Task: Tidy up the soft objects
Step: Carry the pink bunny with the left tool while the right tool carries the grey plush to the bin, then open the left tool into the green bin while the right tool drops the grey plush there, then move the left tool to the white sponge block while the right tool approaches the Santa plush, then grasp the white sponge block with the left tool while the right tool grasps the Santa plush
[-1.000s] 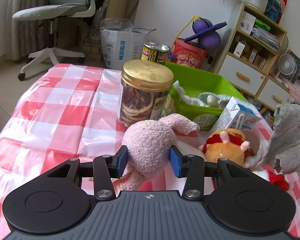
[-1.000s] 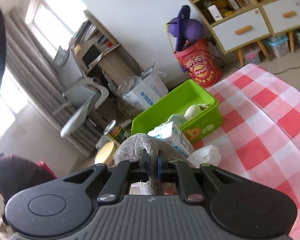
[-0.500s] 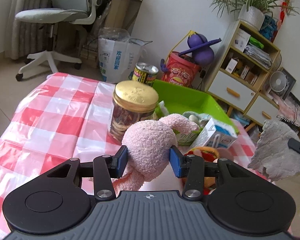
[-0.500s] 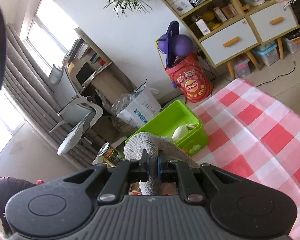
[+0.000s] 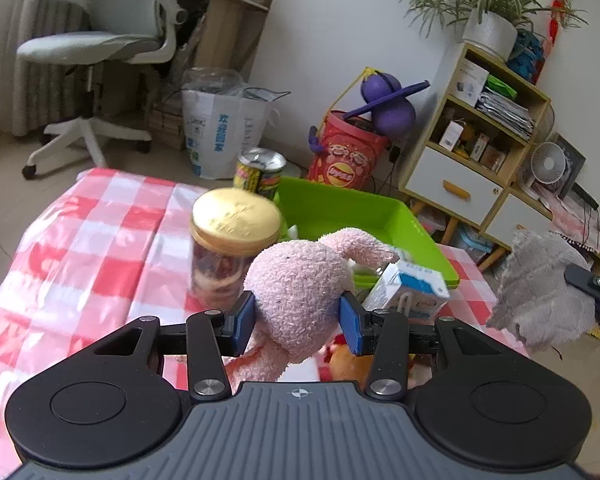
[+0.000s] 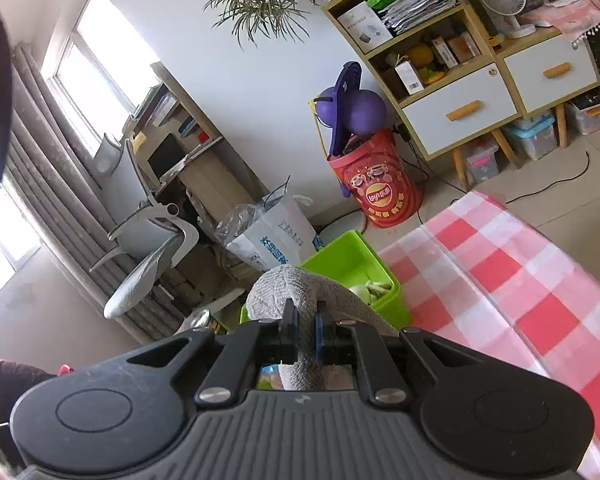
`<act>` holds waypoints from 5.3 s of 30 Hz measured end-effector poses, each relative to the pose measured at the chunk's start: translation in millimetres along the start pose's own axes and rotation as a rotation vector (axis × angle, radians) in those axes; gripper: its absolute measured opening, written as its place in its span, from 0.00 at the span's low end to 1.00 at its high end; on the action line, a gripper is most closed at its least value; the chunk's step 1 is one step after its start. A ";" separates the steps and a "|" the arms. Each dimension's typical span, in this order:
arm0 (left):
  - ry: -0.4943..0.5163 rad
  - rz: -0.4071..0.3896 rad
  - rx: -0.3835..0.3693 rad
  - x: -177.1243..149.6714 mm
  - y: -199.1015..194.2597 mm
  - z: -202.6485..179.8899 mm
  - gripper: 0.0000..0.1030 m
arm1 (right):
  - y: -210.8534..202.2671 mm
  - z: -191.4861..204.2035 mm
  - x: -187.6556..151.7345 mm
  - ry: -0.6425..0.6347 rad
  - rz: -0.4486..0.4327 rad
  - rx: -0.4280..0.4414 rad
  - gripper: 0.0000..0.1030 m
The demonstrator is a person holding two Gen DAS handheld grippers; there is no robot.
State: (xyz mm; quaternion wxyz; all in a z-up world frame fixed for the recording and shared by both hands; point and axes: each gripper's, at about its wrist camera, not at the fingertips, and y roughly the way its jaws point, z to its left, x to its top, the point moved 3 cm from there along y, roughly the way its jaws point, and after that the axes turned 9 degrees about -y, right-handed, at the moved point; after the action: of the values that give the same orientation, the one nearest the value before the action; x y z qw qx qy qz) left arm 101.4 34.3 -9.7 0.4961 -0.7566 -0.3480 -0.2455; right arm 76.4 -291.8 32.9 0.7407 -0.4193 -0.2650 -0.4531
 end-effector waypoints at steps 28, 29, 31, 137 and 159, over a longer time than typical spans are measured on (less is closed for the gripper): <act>0.189 0.065 0.037 58.2 154.8 -65.0 0.45 | 191.0 4.3 48.0 -0.196 0.170 -0.034 0.00; 0.193 0.068 0.041 58.0 158.9 -65.7 0.45 | 195.5 4.7 46.6 -0.208 0.173 -0.040 0.00; 0.205 0.073 0.047 56.5 166.7 -67.2 0.45 | 205.7 5.0 44.7 -0.227 0.182 -0.048 0.00; 0.068 0.149 0.132 -110.9 40.6 10.9 0.81 | 50.4 13.9 -137.1 0.100 0.340 -0.135 0.64; 0.128 0.097 0.136 -107.9 39.1 3.1 0.80 | 62.4 19.1 -144.1 0.154 0.375 -0.067 0.58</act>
State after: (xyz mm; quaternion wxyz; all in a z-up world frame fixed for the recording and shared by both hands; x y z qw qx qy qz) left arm 62.8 -3.8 -110.9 0.5788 -0.7199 -0.2946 -0.2449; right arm 67.2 -195.8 -92.5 0.8159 -0.4498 -0.1094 -0.3464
